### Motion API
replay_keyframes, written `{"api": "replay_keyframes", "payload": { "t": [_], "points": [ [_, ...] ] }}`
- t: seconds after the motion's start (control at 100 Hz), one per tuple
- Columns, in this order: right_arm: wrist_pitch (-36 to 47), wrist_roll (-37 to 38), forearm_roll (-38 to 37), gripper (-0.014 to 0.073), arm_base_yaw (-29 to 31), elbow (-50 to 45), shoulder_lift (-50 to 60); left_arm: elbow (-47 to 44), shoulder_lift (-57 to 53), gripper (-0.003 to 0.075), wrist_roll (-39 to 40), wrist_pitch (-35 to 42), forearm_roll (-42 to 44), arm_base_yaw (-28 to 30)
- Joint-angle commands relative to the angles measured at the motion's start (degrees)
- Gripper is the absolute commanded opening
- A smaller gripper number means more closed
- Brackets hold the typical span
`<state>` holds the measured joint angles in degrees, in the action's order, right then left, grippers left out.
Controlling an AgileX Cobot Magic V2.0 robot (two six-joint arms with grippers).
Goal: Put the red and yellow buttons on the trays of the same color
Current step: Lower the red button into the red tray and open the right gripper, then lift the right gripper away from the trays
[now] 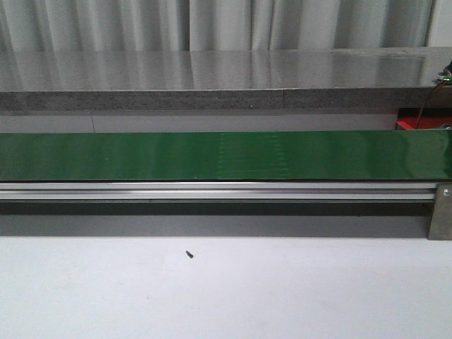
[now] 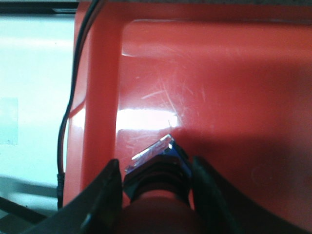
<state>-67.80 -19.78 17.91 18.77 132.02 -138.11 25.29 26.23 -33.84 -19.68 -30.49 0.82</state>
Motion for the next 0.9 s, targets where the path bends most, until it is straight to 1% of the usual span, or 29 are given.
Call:
{"api": "replay_keyframes", "payload": {
  "t": [0.0,0.15,0.22,0.29,0.33,0.39,0.44,0.48,0.74,0.89],
  "points": [
    [1.4,-0.7,1.6,0.0174,0.3,1.7,3.0,1.5,0.1,-0.0012,0.4,4.1,-1.2,-0.5],
    [1.2,-0.7,1.2,0.0177,0.3,1.7,2.1,1.5,0.1,-0.0012,0.4,4.1,-1.2,-0.5],
    [1.1,-0.7,0.8,0.0208,0.3,1.7,2.1,1.5,0.1,-0.0012,0.4,4.1,-1.2,-0.5],
    [1.3,-0.7,0.8,0.0274,0.3,1.7,2.1,1.5,0.1,-0.0012,0.4,4.1,-1.2,-0.5],
    [1.4,-0.7,0.8,0.0331,0.3,1.7,2.1,1.5,0.1,-0.0012,0.4,4.1,-1.2,-0.5],
    [1.4,-0.7,0.8,0.0391,0.3,1.7,2.1,1.5,0.1,-0.0012,0.4,4.1,-1.2,-0.5],
    [1.6,-0.7,0.8,0.0430,0.3,1.7,2.1,1.5,0.1,-0.0012,0.4,4.1,-1.2,-0.5],
    [1.7,-0.7,0.8,0.0443,0.3,1.7,2.1,1.5,0.1,-0.0012,0.4,4.1,-1.2,-0.5],
    [3.4,-0.7,1.0,0.0450,0.3,1.7,3.4,1.5,0.1,-0.0012,0.4,4.1,-1.2,-0.5],
    [5.5,-0.7,5.2,0.0450,0.3,1.7,6.7,1.5,0.1,-0.0012,0.4,4.1,-1.2,-0.5]
  ]
}}
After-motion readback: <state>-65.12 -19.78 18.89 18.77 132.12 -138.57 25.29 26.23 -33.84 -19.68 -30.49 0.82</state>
